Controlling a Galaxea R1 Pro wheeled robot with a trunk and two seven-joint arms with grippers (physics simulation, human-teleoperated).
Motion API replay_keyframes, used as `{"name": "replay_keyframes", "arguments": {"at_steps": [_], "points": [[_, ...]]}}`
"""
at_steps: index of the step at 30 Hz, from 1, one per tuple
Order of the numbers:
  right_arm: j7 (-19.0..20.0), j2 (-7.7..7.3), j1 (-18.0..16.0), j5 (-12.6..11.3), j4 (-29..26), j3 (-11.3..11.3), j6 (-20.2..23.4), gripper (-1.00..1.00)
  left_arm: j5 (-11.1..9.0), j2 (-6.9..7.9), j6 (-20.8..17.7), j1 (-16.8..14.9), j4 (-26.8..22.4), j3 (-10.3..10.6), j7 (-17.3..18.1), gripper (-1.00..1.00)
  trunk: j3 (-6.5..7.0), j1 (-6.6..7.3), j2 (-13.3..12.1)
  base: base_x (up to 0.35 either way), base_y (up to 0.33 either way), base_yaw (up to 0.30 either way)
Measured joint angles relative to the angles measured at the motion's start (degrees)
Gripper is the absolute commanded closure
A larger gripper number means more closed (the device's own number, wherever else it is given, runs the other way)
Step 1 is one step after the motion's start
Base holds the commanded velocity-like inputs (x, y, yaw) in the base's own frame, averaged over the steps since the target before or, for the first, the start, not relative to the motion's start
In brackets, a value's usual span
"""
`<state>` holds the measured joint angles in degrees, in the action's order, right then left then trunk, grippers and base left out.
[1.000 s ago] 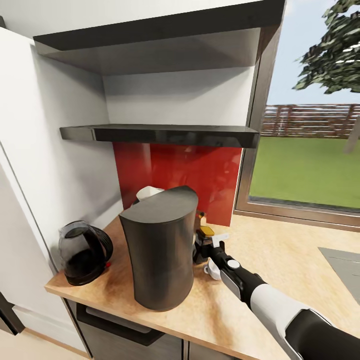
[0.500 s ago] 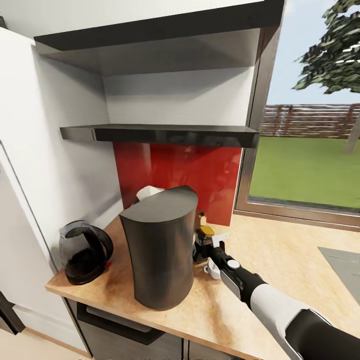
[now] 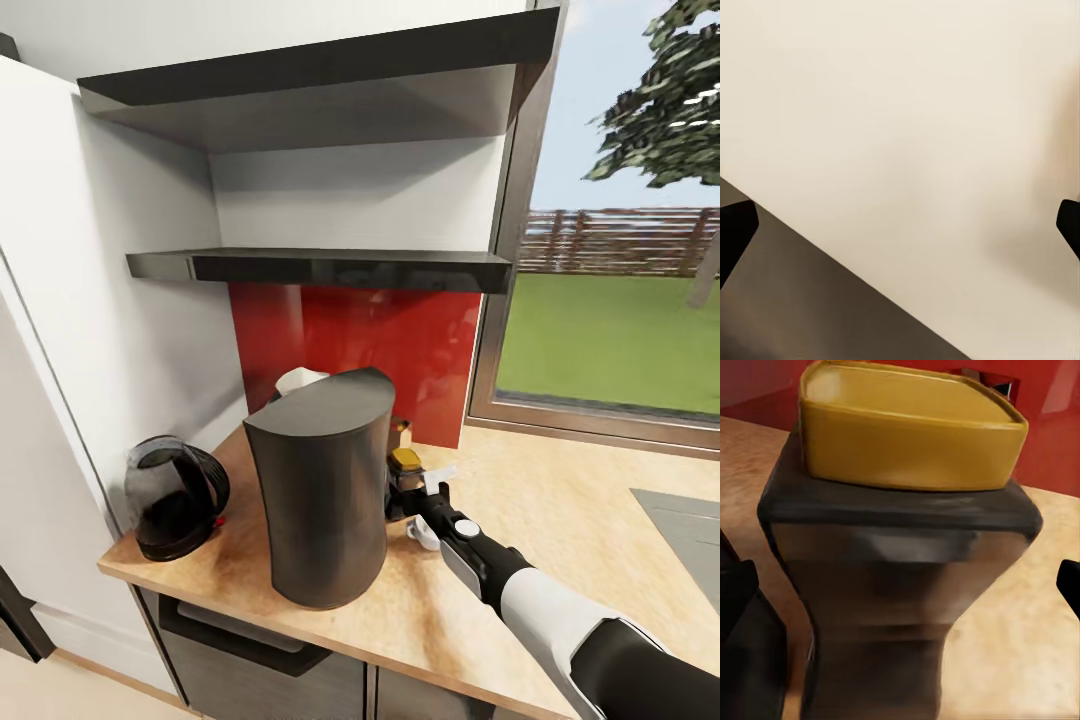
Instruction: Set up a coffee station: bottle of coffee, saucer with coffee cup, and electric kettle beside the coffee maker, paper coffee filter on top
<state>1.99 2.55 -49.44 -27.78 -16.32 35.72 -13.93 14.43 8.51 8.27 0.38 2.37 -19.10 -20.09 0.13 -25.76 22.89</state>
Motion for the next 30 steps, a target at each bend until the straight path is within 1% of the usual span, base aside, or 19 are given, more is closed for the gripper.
{"name": "replay_keyframes", "arguments": {"at_steps": [22, 30], "points": [[0.0, 0.00, 0.0, 0.0, 0.0, 0.0, 0.0, -1.00, 0.0, 0.00, 0.0, 0.0, 0.0, 0.0, 0.0, -1.00, 0.00, 0.00, 0.0, -0.003, 0.000, 0.000], [0.0, 0.00, 0.0, 0.0, 0.0, 0.0, 0.0, -1.00, 0.0, 0.00, 0.0, 0.0, 0.0, 0.0, 0.0, -1.00, 0.00, -0.02, 0.0, -0.217, 0.000, 0.000]]}}
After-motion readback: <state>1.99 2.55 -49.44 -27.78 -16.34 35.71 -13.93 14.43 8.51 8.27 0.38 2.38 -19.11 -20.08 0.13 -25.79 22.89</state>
